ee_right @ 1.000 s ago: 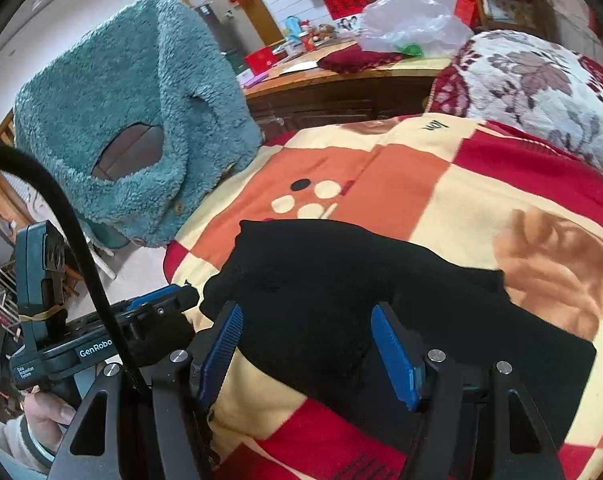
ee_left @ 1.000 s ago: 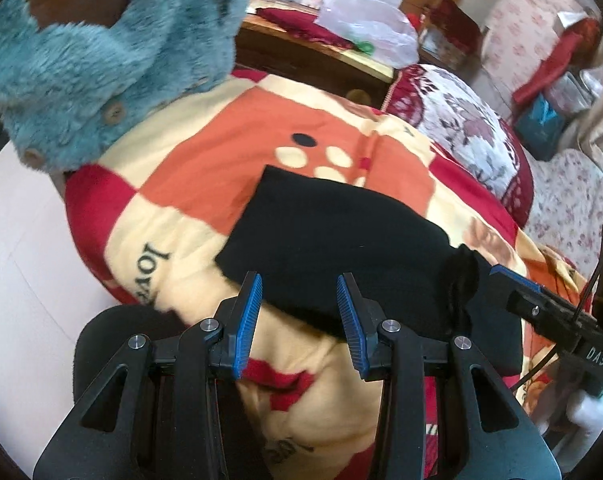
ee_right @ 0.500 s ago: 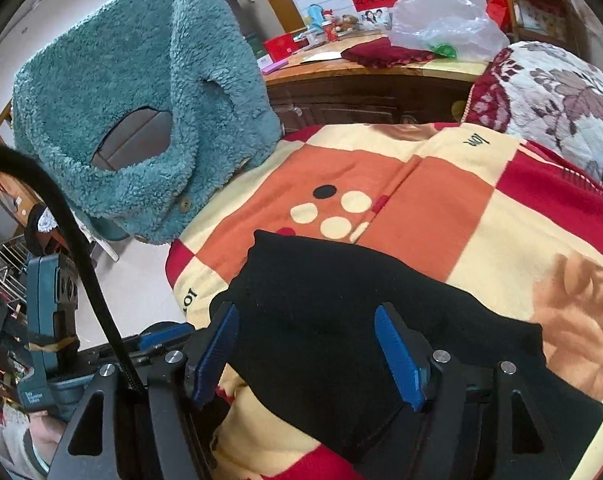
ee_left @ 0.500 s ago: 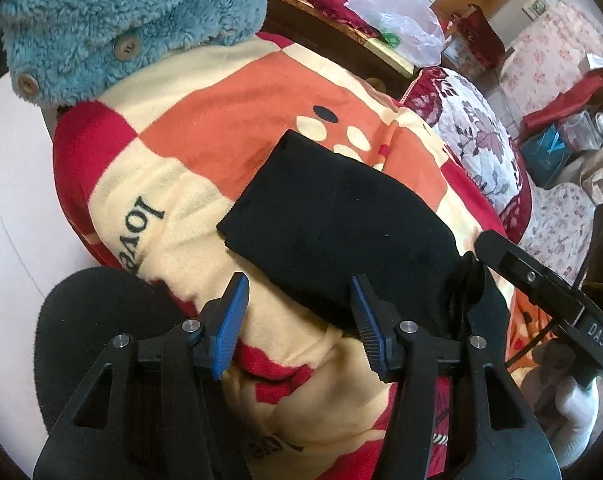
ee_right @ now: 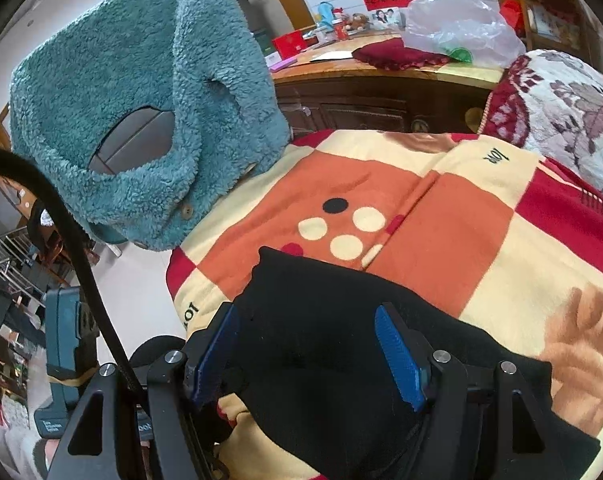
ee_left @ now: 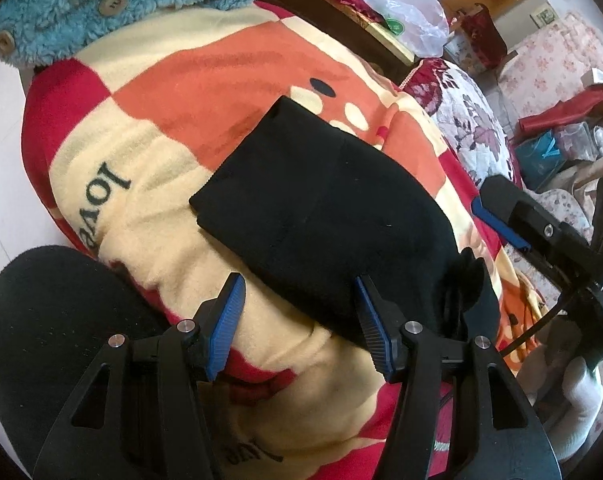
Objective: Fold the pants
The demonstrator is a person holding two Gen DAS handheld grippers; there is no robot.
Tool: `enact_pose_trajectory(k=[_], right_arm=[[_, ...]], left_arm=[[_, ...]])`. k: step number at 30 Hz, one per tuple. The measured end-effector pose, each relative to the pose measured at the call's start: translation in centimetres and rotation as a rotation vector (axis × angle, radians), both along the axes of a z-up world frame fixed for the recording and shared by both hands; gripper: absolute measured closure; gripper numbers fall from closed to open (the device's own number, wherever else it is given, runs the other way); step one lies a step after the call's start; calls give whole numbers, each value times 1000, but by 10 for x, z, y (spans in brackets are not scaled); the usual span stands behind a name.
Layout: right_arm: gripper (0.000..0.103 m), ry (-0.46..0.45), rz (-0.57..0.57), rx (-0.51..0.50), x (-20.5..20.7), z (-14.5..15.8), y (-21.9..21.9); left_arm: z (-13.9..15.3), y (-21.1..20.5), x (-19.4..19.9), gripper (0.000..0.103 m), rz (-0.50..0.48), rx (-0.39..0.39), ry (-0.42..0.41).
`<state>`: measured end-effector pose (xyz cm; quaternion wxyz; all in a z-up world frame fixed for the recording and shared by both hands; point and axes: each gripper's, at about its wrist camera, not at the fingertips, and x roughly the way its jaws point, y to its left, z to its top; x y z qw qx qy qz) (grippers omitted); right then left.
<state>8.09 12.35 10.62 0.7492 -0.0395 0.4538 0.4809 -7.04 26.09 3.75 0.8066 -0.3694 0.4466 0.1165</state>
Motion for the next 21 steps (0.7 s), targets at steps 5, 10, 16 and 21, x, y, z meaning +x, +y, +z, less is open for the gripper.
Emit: enact_pose_trajectory(k=[5,10,16,21], right_arm=[[28,-40,101,-54,5,1,29],[28,-73,227,-170,16,-11,74],[28,-29,344,-242,35,-36,113],[47,26,432,-297,39,-66,140]], left_arm=[[-4,1,-2,47,16,-25,-16],[-5,-2,0,36,14,-45,-52],[-6,1,5,33,27,-63,-82],[-6,3,5,33,30,-66,-107]])
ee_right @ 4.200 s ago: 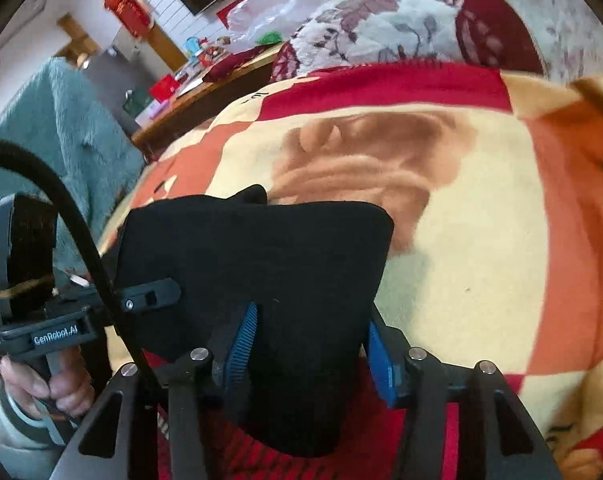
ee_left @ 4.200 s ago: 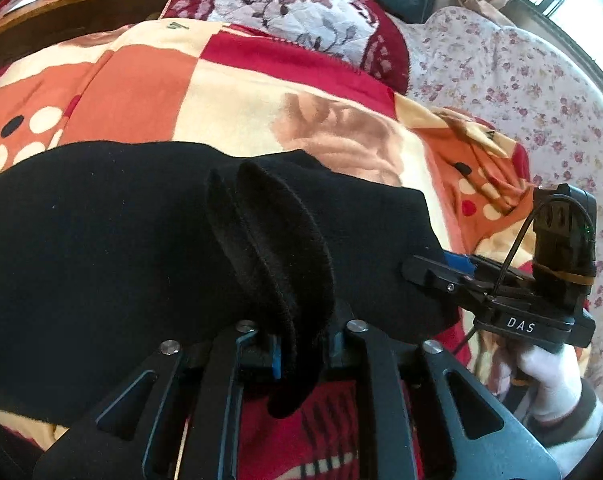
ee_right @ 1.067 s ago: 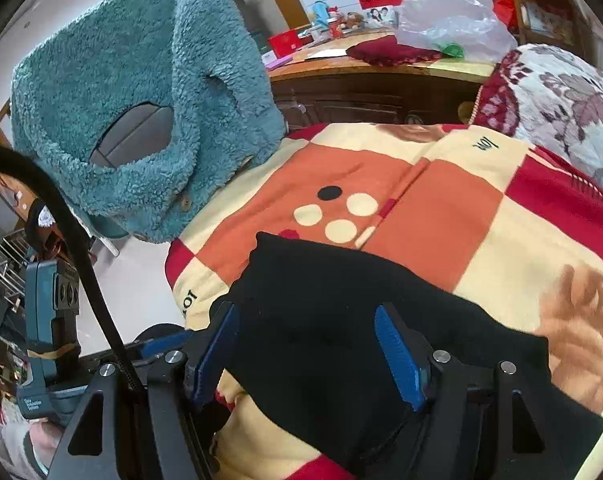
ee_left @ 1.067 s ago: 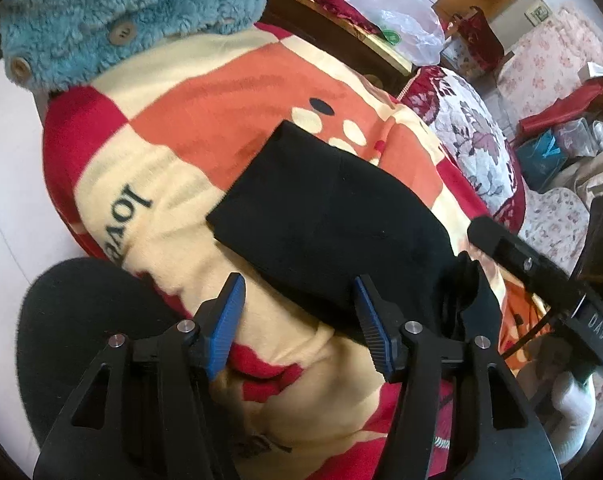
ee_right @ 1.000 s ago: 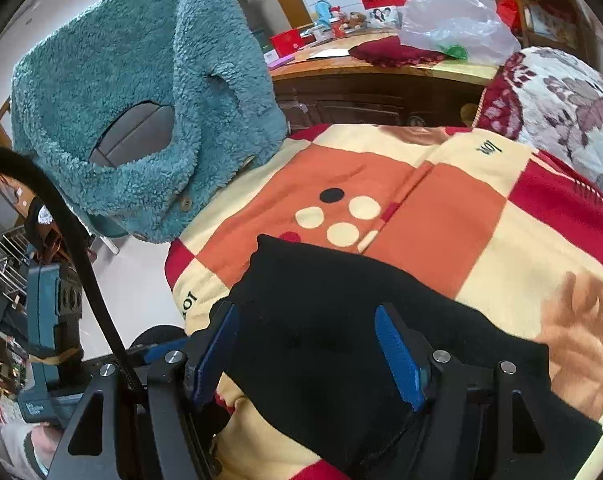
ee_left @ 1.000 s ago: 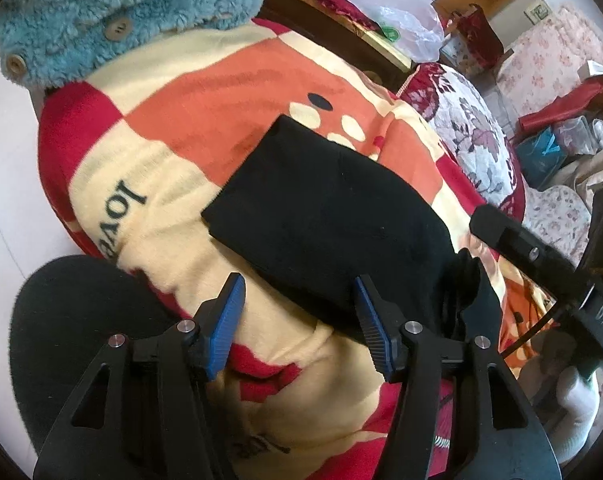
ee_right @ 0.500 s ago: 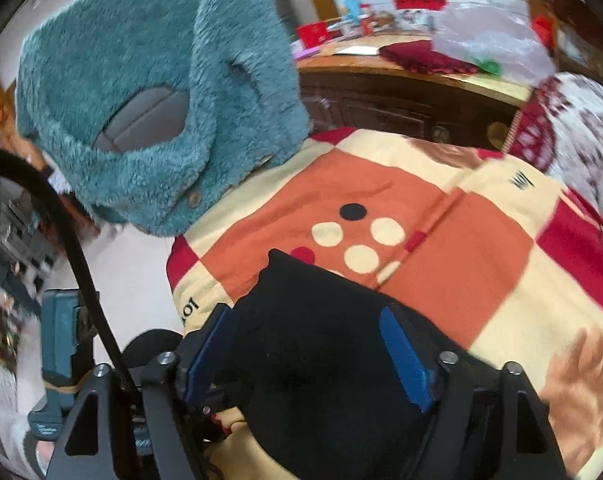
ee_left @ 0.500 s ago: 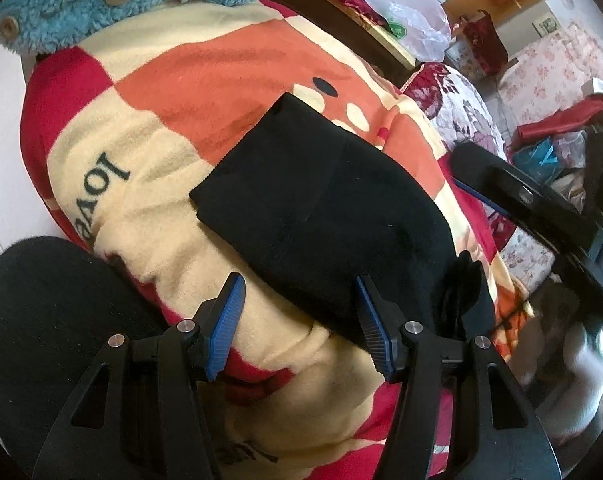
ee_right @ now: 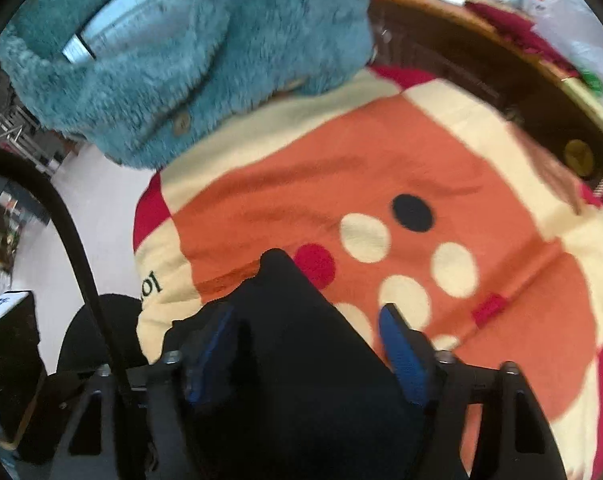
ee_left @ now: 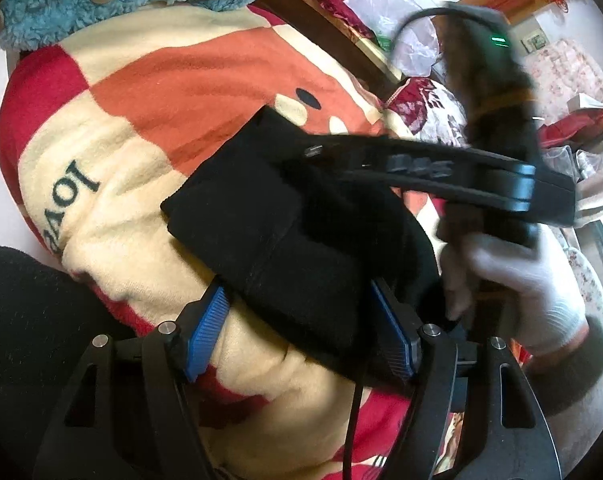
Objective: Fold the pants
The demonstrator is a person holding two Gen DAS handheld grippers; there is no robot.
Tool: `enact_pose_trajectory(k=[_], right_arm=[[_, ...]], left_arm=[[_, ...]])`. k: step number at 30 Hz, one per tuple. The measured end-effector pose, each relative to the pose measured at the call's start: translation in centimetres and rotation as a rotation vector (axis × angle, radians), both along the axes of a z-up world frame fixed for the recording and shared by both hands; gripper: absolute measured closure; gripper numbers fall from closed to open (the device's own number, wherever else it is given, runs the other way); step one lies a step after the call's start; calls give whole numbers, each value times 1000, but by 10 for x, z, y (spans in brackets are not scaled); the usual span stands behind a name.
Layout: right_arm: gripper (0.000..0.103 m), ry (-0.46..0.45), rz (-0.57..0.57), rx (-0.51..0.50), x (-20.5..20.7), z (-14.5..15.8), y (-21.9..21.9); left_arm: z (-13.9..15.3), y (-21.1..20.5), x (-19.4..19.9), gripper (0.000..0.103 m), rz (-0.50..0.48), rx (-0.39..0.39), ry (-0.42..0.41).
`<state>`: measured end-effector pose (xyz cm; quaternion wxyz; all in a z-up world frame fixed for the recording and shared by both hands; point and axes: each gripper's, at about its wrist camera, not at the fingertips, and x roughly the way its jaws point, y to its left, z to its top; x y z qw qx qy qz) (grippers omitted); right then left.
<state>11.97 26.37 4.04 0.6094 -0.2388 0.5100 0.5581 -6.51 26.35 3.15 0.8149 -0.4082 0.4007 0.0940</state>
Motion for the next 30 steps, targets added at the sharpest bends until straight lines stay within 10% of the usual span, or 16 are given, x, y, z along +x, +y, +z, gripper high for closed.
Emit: enact_pose_trajectory(k=[3,5,8,22,30], right_arm=[[65,-39,55,23,-7,-5,7],[73,-30,56,35,-8,-3,5],[83,-36,57,91,-11,10,-9],[84,44,-216,540,-3,127,-148],[84,25,-460,606,3,124,-283]], left_arm=[[-2,4,-1,35,1,-28,-42],[-10,11,-1,62,7,-70,-65],[-14,16,-1,76,-2,-124,-82],[118,-87,-3,84,-311,351,-328],[104,-200,34,84,-589,568,-263]])
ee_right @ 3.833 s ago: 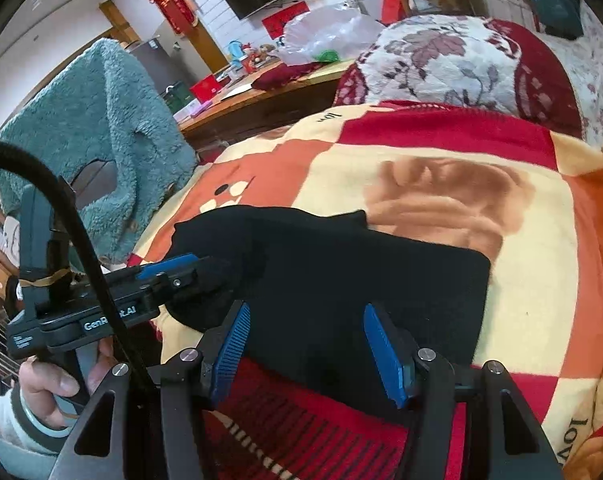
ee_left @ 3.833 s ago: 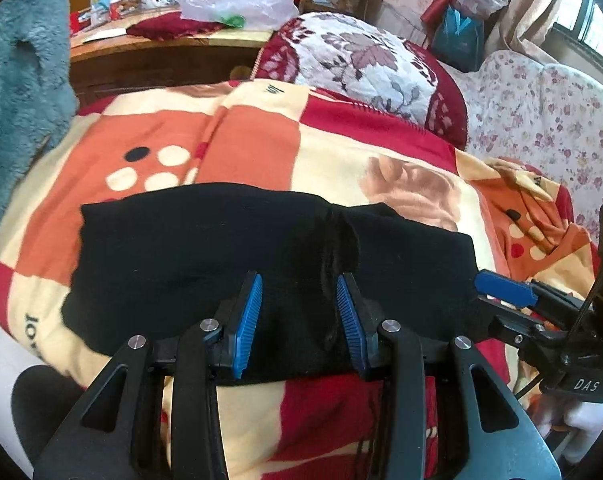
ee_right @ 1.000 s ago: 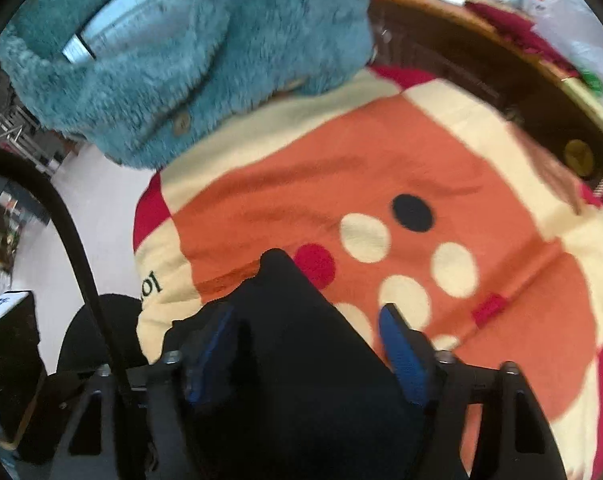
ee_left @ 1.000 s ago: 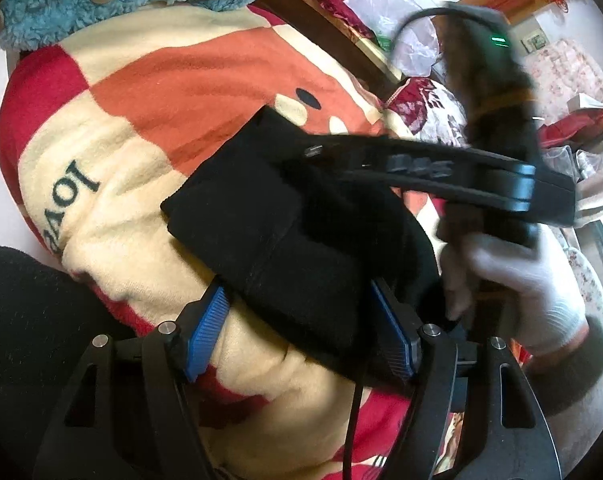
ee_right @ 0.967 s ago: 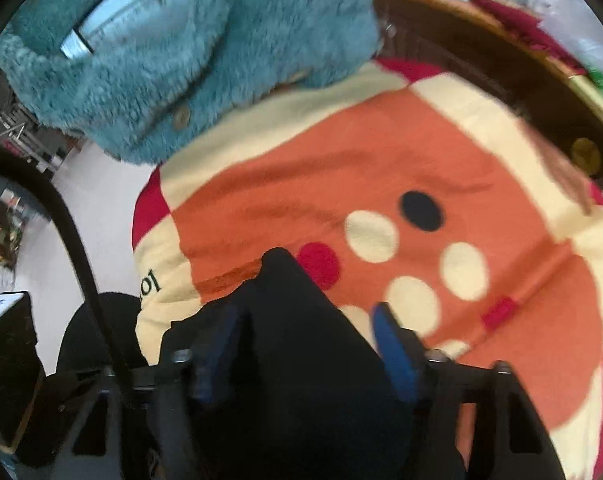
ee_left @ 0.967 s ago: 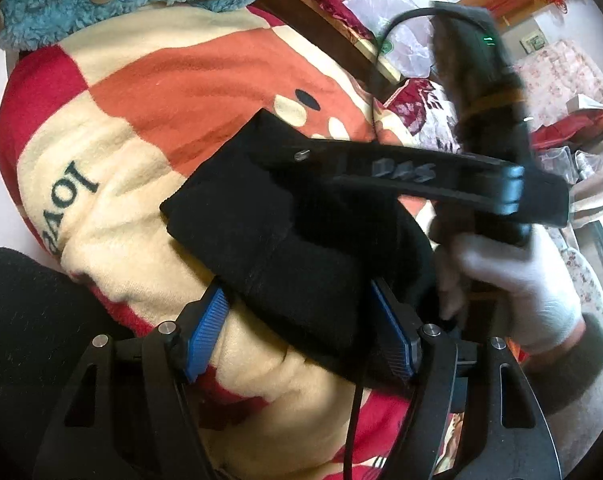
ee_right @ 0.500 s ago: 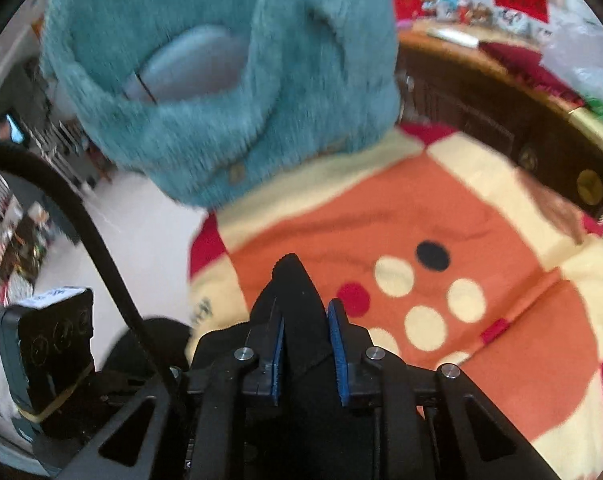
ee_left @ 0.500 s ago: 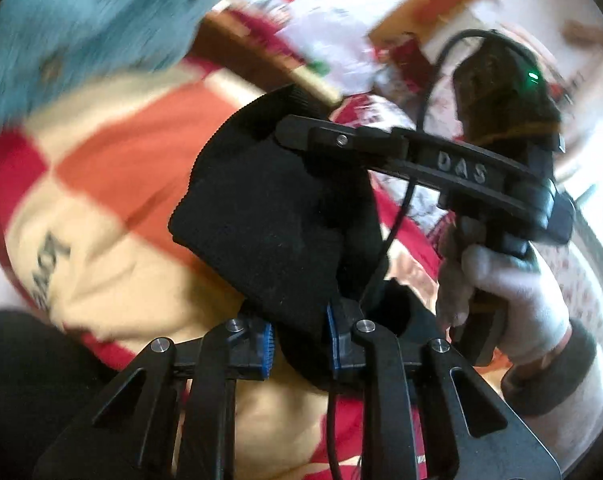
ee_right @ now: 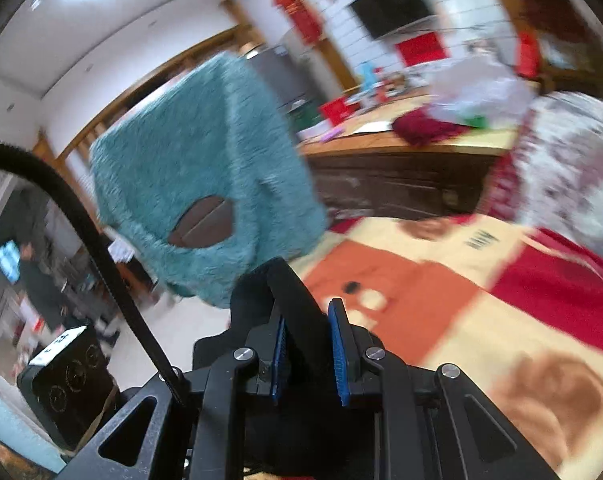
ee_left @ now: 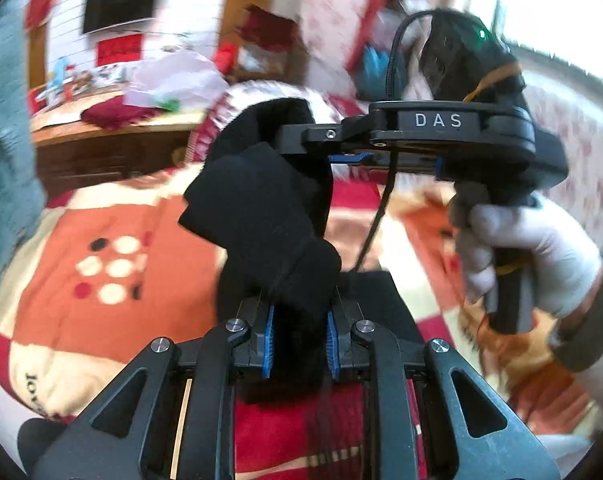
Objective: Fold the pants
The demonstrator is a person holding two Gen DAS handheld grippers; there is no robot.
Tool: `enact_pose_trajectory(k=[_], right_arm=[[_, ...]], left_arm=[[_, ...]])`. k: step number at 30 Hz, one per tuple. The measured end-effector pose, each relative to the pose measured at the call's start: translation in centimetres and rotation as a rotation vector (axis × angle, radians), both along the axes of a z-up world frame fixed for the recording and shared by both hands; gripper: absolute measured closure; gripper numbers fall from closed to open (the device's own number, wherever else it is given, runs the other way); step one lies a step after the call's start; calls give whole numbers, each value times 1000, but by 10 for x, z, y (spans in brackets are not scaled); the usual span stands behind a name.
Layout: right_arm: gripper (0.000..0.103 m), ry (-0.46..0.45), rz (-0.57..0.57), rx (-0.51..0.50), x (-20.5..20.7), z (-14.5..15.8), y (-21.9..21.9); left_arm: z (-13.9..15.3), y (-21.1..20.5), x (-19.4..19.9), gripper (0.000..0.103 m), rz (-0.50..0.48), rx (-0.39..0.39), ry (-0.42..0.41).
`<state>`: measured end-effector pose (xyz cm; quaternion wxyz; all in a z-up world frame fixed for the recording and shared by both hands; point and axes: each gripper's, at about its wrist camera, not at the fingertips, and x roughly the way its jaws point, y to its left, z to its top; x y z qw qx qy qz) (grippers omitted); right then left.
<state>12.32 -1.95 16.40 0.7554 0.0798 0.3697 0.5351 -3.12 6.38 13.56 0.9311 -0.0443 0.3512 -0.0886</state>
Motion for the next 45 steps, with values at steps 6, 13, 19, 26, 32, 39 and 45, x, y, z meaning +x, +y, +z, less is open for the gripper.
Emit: enact_pose_trajectory(k=[6,13,19,26,32,39,45], right_arm=[[62,134,-293,-197,11,-73,-97],[49,264,-449,-202,1,-104,-164],[49,299,-521,-158,-5,-95,-181],[38,288,-480,-81,-33,-72,-174],[33,364,-424,-57,-51,-80,-146],[50,446,-442,50,-49,-105,-132],[72,308,-411,-216,-66,-107,-127]], left_arm=[[-52,-70,13,83,-119,155,98],[-46,-84,3,81,-166,188,82],[-18,-92,-25,81,-314,79,14],[0,-38,-16,81,-212,-12,30],[-3,1,-7,81,-61,36,36],[-32,-4,10,81,-47,29,107],[-53,-13,16,81,-52,-4,172]])
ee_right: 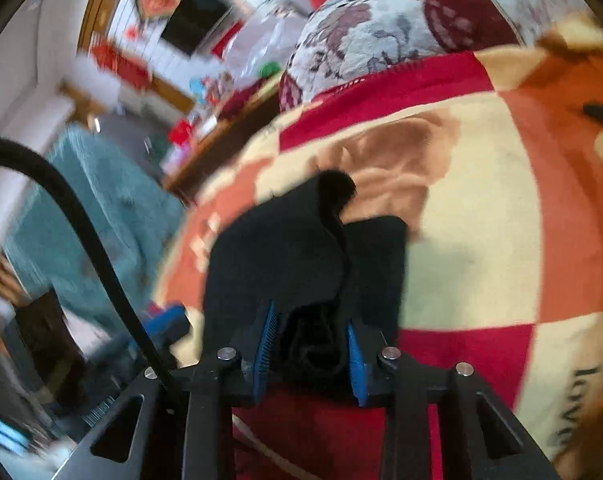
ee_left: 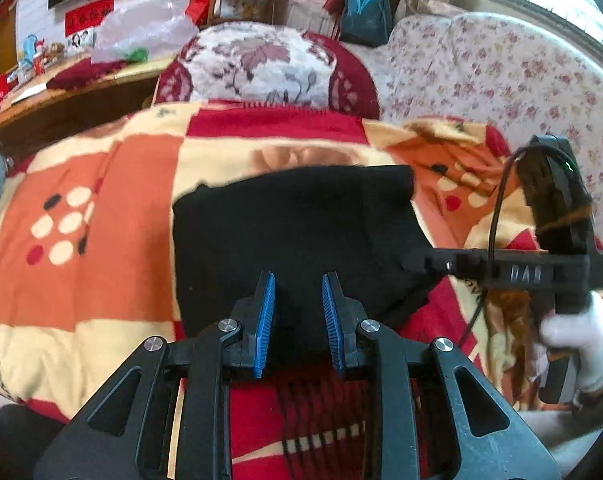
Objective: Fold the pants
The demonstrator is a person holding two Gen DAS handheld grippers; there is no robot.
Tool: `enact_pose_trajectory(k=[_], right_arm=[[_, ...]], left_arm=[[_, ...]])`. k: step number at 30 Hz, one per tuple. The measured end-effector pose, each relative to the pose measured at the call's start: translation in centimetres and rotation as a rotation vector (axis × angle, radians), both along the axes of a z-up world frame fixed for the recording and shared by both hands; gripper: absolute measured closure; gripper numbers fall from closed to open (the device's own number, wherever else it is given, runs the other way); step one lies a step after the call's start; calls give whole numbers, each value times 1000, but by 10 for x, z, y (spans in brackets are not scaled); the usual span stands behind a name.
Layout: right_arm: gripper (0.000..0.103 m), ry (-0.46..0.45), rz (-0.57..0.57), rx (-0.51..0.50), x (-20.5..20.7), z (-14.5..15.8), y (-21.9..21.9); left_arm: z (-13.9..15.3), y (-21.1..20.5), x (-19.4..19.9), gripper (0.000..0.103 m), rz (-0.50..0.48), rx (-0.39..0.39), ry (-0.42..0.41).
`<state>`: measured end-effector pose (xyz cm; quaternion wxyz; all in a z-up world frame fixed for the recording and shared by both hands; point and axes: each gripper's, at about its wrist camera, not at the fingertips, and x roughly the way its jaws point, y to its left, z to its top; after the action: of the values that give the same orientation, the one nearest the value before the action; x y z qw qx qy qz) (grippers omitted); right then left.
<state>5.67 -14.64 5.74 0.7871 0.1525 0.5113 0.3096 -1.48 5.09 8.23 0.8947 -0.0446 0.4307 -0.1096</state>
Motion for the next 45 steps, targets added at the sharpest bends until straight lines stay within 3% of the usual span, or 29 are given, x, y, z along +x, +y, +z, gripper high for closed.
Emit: enact_pose_trajectory(k=[2,6,7,9,14,22,32,39,45], right_arm=[[72,-11,-2,-71,-7,-12,0],[64,18,-55,-22,-6,-18,-14],[57,12,-65,-37,-5,-15,-15],[56,-30,-94,-67,-3,-2,-20],[55,-108,-123,-5,-2,34,-30],[53,-166,-15,40,10,59,11],[52,-128,23,23,36,33,26],[52,-53,4,13,55,-7,22],[52,-52,-6,31,51,-1,13]], left_arm=[[-9,-2,2,81,9,-3,27],[-10,-4,1,81,1,8,28],[-8,-3,1,81,2,7,24],[-4,-2,1,81,17,9,18],[2,-3,4,81,30,30,23],[10,-9,6,81,29,18,8],[-7,-24,10,81,7,-4,65],[-16,-33,11,81,-8,9,81],[-17,-32,12,81,0,6,87]])
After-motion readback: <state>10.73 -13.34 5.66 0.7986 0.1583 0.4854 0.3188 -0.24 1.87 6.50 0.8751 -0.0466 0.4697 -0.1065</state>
